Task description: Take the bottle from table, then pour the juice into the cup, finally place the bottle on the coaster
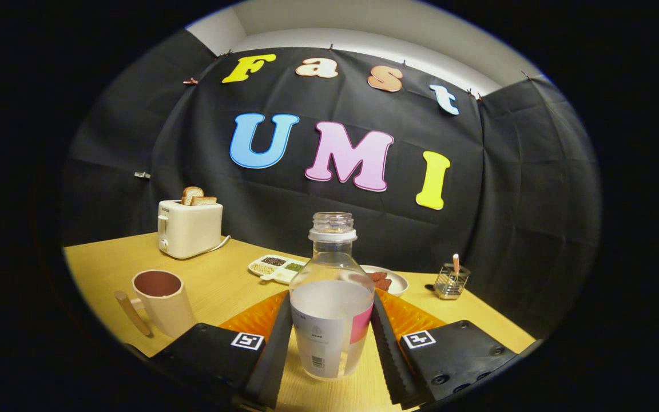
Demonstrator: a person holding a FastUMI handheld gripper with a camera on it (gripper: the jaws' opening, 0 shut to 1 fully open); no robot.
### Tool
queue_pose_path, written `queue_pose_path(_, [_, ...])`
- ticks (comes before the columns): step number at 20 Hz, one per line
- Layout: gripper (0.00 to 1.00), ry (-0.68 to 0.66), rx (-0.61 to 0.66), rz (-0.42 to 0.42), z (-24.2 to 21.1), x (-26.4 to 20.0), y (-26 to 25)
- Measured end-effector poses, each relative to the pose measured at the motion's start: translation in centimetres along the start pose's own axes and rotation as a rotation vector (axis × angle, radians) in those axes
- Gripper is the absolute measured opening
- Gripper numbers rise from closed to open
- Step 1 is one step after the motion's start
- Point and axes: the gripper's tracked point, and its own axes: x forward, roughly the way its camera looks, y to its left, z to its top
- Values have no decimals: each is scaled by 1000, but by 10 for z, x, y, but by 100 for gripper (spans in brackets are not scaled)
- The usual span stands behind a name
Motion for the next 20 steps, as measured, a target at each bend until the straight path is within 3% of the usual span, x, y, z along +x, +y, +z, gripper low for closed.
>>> queue_pose_path(6, [73, 33, -245, 48, 31, 5, 18])
queue_pose_path(9, [71, 83, -388, 25, 28, 2, 21])
queue_pose_path(12, [72, 111, -453, 27, 27, 3, 30])
queue_pose_path(20, [71, 94, -752, 56, 36, 8, 55])
